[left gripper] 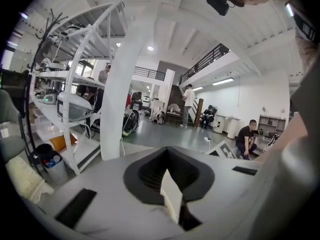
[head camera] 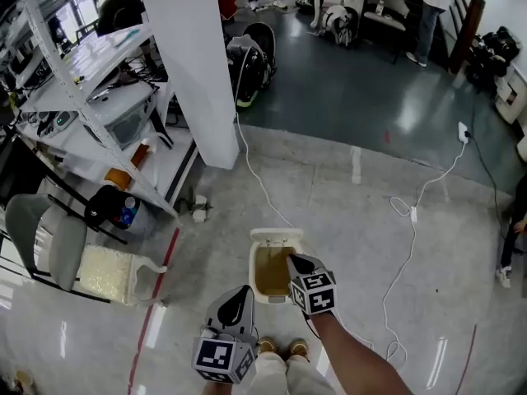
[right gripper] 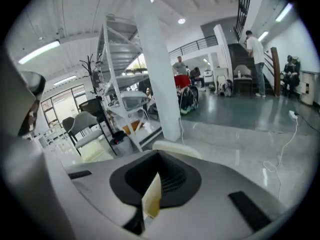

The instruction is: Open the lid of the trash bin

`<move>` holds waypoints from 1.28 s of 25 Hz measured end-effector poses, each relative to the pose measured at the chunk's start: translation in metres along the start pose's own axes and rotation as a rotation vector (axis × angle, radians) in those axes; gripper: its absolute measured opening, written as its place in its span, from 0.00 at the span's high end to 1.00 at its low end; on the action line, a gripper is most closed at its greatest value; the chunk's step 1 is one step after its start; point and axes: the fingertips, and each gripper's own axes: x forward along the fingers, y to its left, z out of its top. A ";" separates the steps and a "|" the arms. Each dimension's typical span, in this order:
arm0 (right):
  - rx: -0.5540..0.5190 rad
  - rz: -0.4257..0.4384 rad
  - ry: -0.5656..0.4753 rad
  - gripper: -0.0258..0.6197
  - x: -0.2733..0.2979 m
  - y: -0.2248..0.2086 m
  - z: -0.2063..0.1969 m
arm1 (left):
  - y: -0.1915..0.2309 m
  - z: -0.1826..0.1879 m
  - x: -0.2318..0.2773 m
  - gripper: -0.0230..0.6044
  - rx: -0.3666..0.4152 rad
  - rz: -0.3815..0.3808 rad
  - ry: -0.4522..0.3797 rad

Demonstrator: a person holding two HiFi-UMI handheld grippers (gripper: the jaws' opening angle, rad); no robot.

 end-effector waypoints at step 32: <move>-0.183 -0.021 -0.640 0.91 -0.322 0.076 0.209 | -0.091 0.158 -0.062 0.98 0.161 -0.142 -0.229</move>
